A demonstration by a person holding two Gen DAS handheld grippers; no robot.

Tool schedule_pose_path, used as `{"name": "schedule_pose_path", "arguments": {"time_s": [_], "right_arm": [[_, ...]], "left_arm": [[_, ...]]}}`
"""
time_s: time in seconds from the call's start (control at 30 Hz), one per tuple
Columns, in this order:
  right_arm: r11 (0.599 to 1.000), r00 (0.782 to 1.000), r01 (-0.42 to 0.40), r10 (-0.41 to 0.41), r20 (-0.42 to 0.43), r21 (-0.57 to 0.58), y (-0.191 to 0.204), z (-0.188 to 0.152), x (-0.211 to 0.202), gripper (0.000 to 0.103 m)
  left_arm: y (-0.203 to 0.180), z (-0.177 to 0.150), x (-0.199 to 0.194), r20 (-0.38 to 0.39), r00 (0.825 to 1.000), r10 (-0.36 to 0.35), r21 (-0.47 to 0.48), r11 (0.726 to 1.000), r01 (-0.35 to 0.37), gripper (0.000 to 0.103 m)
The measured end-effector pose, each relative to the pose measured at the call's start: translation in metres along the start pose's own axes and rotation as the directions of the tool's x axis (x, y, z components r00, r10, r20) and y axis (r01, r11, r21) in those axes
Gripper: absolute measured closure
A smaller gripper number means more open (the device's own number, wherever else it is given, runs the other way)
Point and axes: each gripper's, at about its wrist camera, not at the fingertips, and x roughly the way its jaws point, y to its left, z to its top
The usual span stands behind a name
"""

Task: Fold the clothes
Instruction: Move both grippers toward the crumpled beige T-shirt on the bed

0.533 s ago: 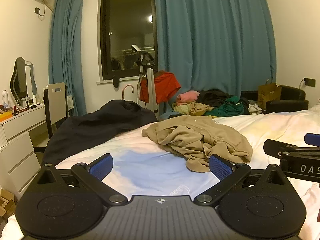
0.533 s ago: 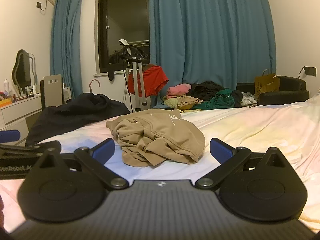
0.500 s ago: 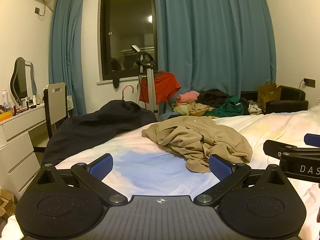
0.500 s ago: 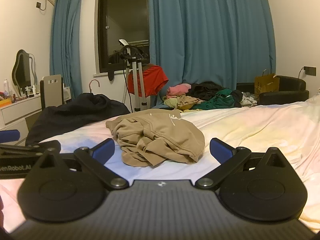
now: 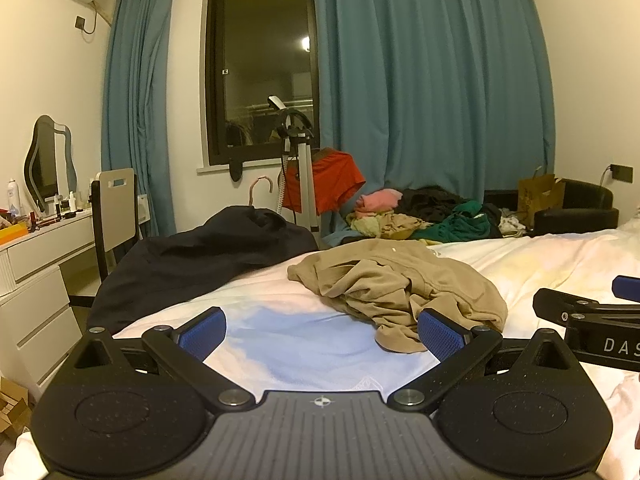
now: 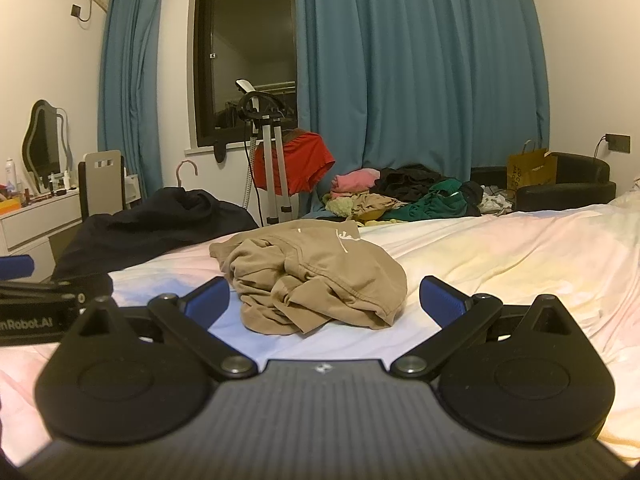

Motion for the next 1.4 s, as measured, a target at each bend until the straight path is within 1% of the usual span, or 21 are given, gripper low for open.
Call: {"name": "schedule_pose_path", "arguments": {"time_s": [0.47, 0.57, 0.77, 0.83, 1.07, 1.17, 1.23, 1.33, 1.37, 1.4], "right_arm": [[1.000, 1.000, 0.003, -0.003, 0.004, 0.002, 0.000, 0.002, 0.000, 0.000], [1.000, 1.000, 0.003, -0.003, 0.004, -0.001, 0.002, 0.001, 0.000, 0.000], [1.000, 1.000, 0.003, -0.003, 0.008, 0.002, 0.001, 0.001, -0.001, 0.000], [1.000, 1.000, 0.003, -0.003, 0.008, 0.005, 0.001, 0.001, -0.001, 0.000], [1.000, 1.000, -0.003, 0.003, -0.009, 0.013, -0.003, -0.002, 0.000, 0.000], [1.000, 0.999, -0.016, 0.016, -0.046, 0.014, -0.004, -0.007, 0.005, 0.000], [0.999, 0.997, -0.036, 0.037, -0.064, 0.022, -0.004, -0.006, 0.014, 0.000], [0.997, 0.994, -0.054, 0.059, -0.088, 0.060, -0.004, 0.000, 0.036, 0.001], [0.996, 0.993, -0.054, 0.061, -0.099, 0.068, -0.003, 0.004, 0.049, 0.003], [0.996, 0.992, -0.053, 0.061, -0.111, 0.075, -0.001, 0.008, 0.061, 0.011]], "left_arm": [[0.002, 0.000, -0.003, 0.008, 1.000, 0.000, -0.008, 1.000, 0.000, 0.000], [0.003, -0.001, -0.004, 0.006, 1.000, -0.009, -0.014, 1.000, 0.009, 0.000], [0.001, -0.001, 0.001, -0.008, 1.000, 0.006, 0.020, 1.000, -0.006, 0.000], [0.001, -0.002, 0.005, -0.024, 1.000, 0.018, 0.027, 0.999, -0.017, 0.000], [0.011, 0.005, 0.011, -0.049, 0.998, 0.040, -0.015, 0.999, -0.041, 0.000], [0.021, 0.017, 0.014, -0.051, 0.998, 0.039, -0.044, 0.998, -0.041, 0.000], [0.029, 0.022, 0.015, -0.038, 0.999, 0.034, -0.061, 0.998, -0.036, 0.000], [0.044, 0.027, 0.020, -0.037, 0.999, 0.030, -0.079, 0.996, -0.033, 0.000], [0.050, 0.027, 0.023, -0.043, 0.999, 0.027, -0.087, 0.996, -0.031, 0.000], [0.056, 0.026, 0.026, -0.048, 0.999, 0.021, -0.095, 0.995, -0.026, 0.000]]}}
